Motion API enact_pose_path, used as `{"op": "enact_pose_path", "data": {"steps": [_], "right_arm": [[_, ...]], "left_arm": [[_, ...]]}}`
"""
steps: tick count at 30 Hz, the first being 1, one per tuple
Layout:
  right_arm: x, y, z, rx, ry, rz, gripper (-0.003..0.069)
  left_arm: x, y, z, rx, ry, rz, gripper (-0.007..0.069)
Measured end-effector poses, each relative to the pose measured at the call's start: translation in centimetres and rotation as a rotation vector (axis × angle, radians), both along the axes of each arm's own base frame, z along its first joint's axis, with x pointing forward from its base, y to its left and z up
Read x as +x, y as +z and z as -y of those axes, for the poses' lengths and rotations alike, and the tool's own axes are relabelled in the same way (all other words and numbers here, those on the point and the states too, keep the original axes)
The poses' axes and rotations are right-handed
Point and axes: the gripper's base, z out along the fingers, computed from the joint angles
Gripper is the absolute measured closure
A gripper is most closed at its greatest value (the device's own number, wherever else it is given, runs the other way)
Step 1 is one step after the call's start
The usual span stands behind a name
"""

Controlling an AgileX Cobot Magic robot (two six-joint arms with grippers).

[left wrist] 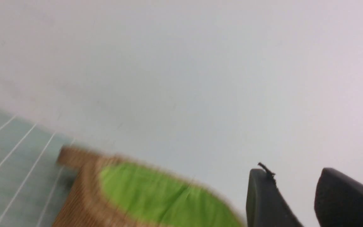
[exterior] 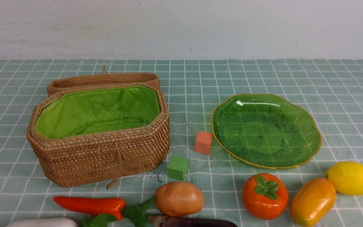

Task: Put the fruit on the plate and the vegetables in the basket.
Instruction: Take a daikon with your left arm and place it on the basket on the left.

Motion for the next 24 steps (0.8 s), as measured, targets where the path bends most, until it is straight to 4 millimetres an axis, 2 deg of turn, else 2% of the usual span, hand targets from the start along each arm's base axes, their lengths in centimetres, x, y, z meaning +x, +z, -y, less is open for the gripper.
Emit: {"op": "enact_pose_path", "data": {"steps": [1, 3, 6, 8, 10, 11, 12, 13, 15, 16, 17, 18, 19, 20, 24], "right_arm": [[0.0, 0.0, 0.0, 0.0, 0.0, 0.0, 0.0417], [0.0, 0.0, 0.0, 0.0, 0.0, 0.0, 0.0417], [0.0, 0.0, 0.0, 0.0, 0.0, 0.0, 0.0417], [0.0, 0.0, 0.0, 0.0, 0.0, 0.0, 0.0417], [0.0, 0.0, 0.0, 0.0, 0.0, 0.0, 0.0417], [0.0, 0.0, 0.0, 0.0, 0.0, 0.0, 0.0417], [0.0, 0.0, 0.0, 0.0, 0.0, 0.0, 0.0417], [0.0, 0.0, 0.0, 0.0, 0.0, 0.0, 0.0417], [0.0, 0.0, 0.0, 0.0, 0.0, 0.0, 0.0417], [0.0, 0.0, 0.0, 0.0, 0.0, 0.0, 0.0417], [0.0, 0.0, 0.0, 0.0, 0.0, 0.0, 0.0417], [0.0, 0.0, 0.0, 0.0, 0.0, 0.0, 0.0417], [0.0, 0.0, 0.0, 0.0, 0.0, 0.0, 0.0417], [0.0, 0.0, 0.0, 0.0, 0.0, 0.0, 0.0417], [0.0, 0.0, 0.0, 0.0, 0.0, 0.0, 0.0417]], "left_arm": [[-0.4, 0.9, 0.0, -0.026, -0.007, 0.1, 0.0386], [-0.7, 1.9, -0.1, -0.038, -0.011, 0.146, 0.0386], [-2.9, 8.0, -0.4, -0.066, -0.014, 0.278, 0.0386], [-4.9, 13.0, -0.7, -0.062, -0.007, 0.319, 0.0386], [-6.1, 17.2, -0.9, -0.049, 0.002, 0.278, 0.0386], [-5.7, 18.9, -0.8, -0.038, 0.005, 0.187, 0.0386], [-6.0, 19.5, -0.9, -0.037, 0.006, 0.17, 0.0386], [-6.2, 21.3, -0.9, -0.03, 0.009, 0.11, 0.0386], [-4.8, 22.9, -0.8, -0.004, 0.016, -0.089, 0.0386], [-4.8, 23.1, -0.8, 0.002, 0.019, -0.12, 0.0386], [-3.4, 23.2, -0.7, 0.031, 0.036, -0.253, 0.0386], [-2.2, 23.0, -0.8, 0.067, 0.063, -0.38, 0.0386], [-1.9, 23.0, -0.8, 0.07, 0.067, -0.388, 0.0386], [0.2, 22.1, -1.0, 0.123, 0.115, -0.552, 0.0386], [3.1, 20.1, -1.0, 0.147, 0.158, -0.761, 0.0386]]}}
